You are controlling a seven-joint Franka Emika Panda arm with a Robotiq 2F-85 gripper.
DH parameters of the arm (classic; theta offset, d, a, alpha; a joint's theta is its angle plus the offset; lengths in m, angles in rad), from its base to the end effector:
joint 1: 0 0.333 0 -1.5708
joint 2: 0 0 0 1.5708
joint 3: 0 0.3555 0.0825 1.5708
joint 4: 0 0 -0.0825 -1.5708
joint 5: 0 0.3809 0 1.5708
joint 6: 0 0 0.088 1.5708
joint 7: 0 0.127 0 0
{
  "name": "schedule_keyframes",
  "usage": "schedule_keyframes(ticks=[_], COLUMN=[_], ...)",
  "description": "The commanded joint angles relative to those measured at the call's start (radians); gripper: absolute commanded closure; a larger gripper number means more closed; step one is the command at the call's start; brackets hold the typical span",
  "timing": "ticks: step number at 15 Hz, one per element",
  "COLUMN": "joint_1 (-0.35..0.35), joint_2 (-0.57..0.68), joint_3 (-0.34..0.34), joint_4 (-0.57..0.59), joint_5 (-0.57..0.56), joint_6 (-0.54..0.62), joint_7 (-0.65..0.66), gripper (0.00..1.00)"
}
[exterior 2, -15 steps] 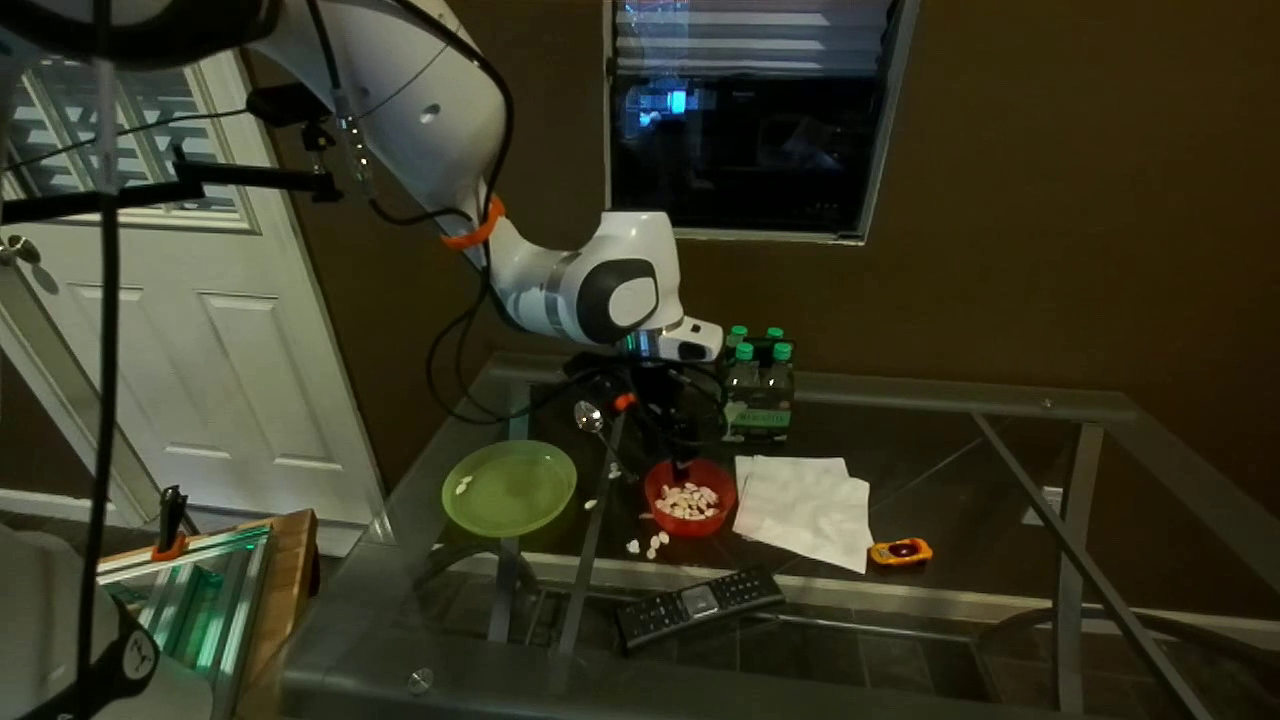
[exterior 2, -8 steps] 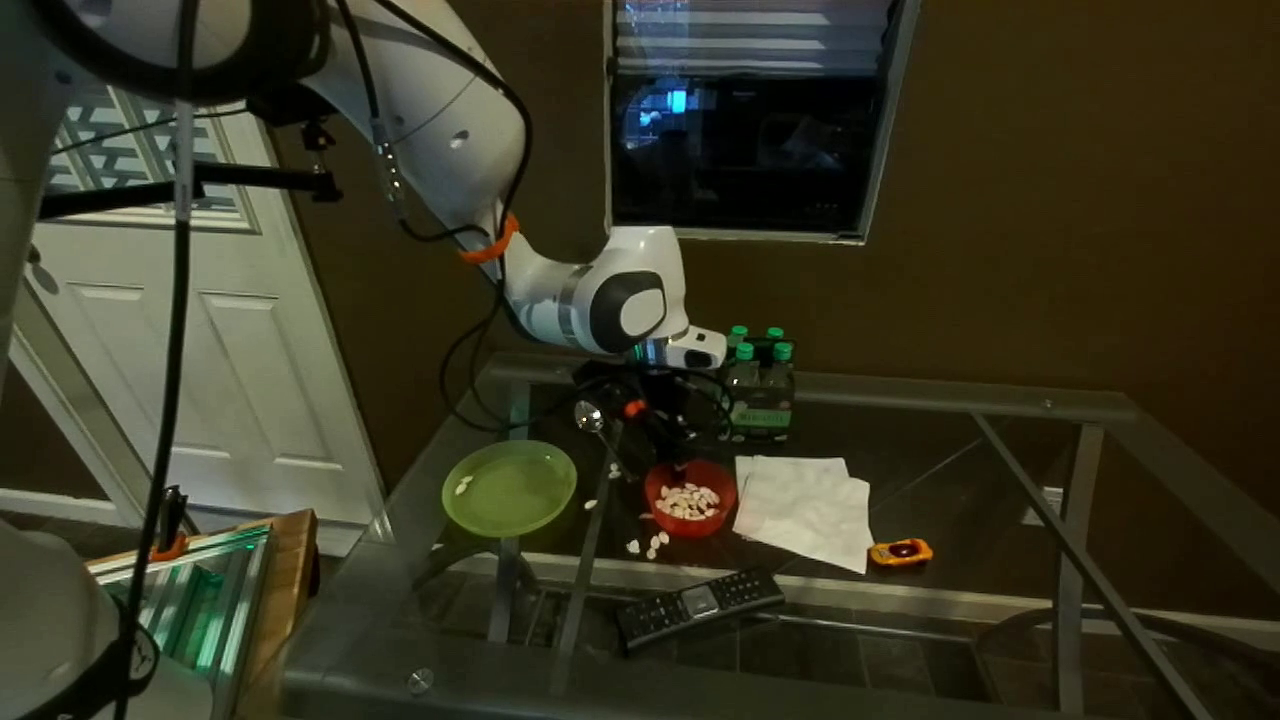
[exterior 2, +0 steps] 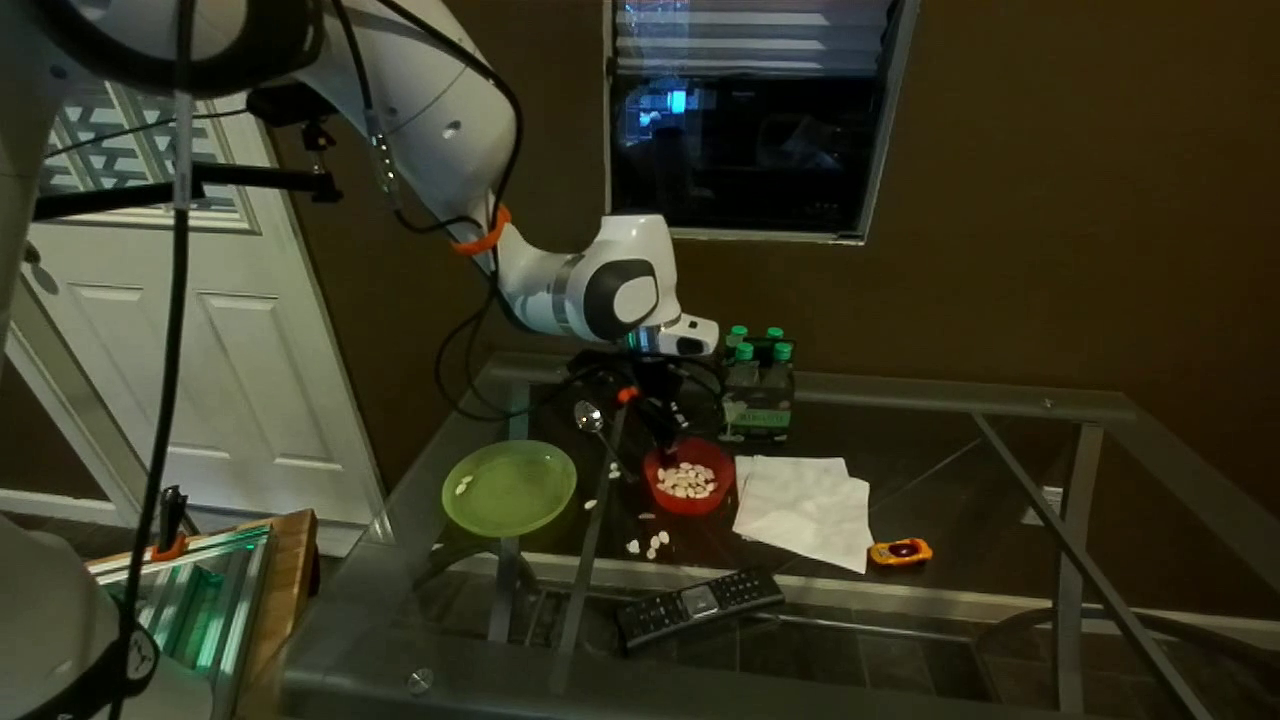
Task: Pour the contents in the red bowl onto the yellow plate.
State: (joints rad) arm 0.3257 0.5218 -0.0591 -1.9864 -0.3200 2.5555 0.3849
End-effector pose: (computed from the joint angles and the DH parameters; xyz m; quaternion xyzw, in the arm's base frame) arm 0.6114 0.1697 0.2196 0.9912 0.0763 0.0549 0.0930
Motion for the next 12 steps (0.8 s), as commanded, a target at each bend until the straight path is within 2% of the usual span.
schedule_keyframes(ticks=[1,3,5,8,12], joint_1=[0.035,0.018,-0.011,-0.050,-0.085], joint_2=[-0.145,-0.205,-0.261,-0.337,-0.429], joint_3=[0.004,0.053,0.123,0.228,0.308], joint_4=[-0.112,-0.166,-0.224,-0.307,-0.384], joint_5=[-0.002,0.039,0.128,0.315,0.545], joint_6=[-0.037,-0.036,-0.024,-0.035,-0.093], joint_7=[0.067,0.039,-0.007,-0.121,-0.262], gripper=[0.99,0.99,0.99,0.99,0.99])
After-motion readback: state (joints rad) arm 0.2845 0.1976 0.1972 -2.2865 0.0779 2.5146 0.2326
